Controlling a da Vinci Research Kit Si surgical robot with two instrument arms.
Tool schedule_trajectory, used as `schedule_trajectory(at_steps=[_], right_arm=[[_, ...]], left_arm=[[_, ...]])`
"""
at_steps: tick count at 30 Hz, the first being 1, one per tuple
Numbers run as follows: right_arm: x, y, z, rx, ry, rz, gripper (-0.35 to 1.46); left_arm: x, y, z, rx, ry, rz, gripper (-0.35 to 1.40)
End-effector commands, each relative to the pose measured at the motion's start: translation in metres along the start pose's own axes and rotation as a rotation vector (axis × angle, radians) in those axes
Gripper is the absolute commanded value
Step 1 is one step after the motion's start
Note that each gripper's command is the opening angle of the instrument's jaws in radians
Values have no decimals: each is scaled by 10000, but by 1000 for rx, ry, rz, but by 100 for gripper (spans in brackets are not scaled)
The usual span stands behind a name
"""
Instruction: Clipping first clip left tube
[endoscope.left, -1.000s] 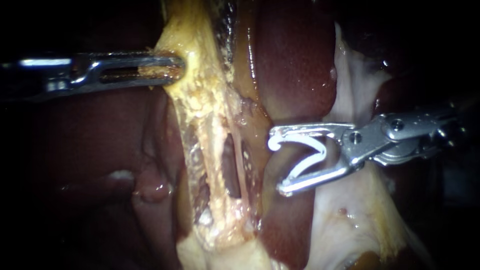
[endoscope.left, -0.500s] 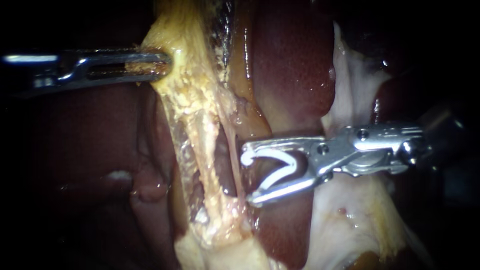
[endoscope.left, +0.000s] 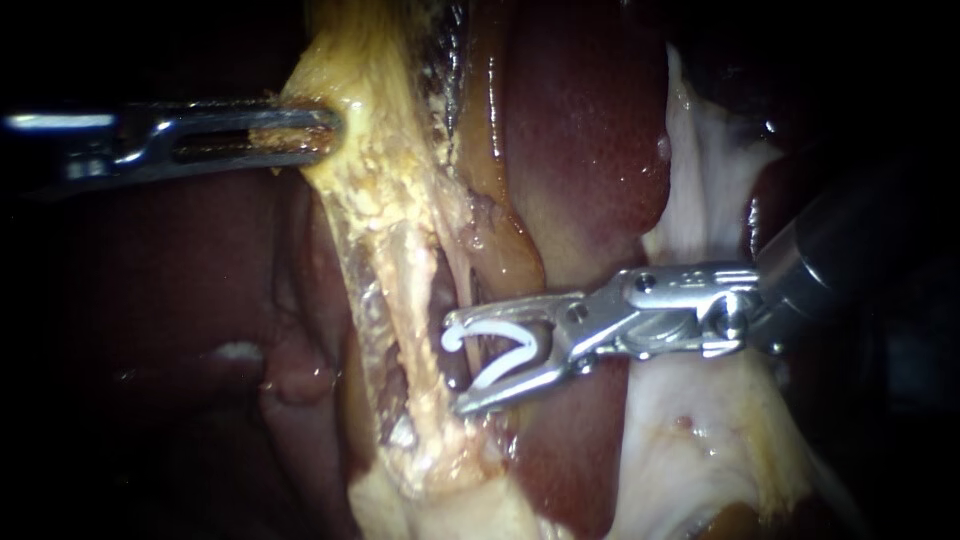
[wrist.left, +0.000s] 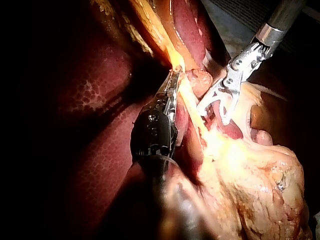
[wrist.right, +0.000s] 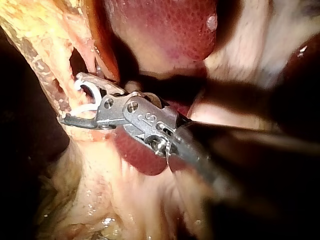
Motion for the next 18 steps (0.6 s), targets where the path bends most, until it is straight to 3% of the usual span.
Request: schedule_trajectory(at_steps=[1, 8, 18], right_arm=[[-1, 1, 2, -1, 0, -1, 58], [-7, 10, 15, -12, -33, -1, 58], [-17, 21, 38, 2, -42, -10, 58]], left_arm=[[0, 0, 0, -1, 0, 0, -35], [0, -2, 0, -2, 0, -1, -35], [0, -3, 0, -3, -1, -1, -35]])
